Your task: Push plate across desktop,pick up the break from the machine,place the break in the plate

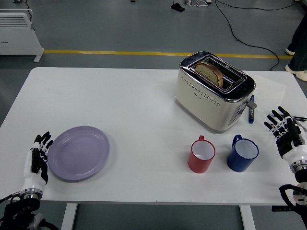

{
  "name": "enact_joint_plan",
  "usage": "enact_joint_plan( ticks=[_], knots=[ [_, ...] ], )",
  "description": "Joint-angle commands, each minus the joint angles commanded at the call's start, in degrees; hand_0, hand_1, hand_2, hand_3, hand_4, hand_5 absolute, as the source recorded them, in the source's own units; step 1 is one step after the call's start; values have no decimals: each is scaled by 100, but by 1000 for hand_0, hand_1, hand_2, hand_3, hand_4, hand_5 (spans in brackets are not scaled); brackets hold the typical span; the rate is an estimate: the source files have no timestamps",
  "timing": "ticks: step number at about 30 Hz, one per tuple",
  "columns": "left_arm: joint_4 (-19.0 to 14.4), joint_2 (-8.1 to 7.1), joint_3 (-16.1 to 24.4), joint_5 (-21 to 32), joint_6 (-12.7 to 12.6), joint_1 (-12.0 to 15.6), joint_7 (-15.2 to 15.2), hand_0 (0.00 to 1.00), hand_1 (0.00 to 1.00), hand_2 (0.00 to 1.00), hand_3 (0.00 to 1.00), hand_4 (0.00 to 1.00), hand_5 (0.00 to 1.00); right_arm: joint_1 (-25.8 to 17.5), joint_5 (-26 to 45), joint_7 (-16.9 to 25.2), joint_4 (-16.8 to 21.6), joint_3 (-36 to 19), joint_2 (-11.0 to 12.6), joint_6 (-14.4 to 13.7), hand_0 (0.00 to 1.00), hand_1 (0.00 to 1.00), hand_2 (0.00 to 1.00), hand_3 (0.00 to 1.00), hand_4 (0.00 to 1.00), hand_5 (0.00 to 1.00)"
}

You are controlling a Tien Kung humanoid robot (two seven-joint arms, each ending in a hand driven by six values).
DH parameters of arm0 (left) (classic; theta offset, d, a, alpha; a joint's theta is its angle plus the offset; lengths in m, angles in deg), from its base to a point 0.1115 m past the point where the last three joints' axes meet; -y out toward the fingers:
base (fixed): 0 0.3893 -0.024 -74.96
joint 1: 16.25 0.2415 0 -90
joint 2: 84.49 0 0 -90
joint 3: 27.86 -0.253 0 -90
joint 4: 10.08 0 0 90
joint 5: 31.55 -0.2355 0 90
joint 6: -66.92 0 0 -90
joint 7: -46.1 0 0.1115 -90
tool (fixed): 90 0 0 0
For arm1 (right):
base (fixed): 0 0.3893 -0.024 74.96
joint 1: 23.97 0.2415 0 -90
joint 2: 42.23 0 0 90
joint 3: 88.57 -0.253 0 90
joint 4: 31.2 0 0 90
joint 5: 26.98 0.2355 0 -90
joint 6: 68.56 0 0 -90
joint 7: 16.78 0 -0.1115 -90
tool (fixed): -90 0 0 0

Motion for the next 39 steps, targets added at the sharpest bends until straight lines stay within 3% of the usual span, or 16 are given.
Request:
enact_joint_plan(
  ticks=[13, 25, 39],
  knots=[
    [-179, 0, -465, 391, 74, 98, 191, 890, 915, 906, 827, 588, 998, -38, 5, 3, -2, 27, 3, 2, 762, 736, 756, 741, 490, 508],
    [-233, 0, -752, 591, 294, 96, 142, 868, 882, 888, 819, 587, 998, -68, 8, 3, -5, 39, 3, 3, 762, 736, 756, 741, 490, 508],
    [-65, 0, -1257, 1068, 643, -250, 26, 813, 840, 853, 798, 578, 998, -26, 11, 6, 0, 40, -15, 2, 761, 735, 755, 740, 490, 508]
  ],
)
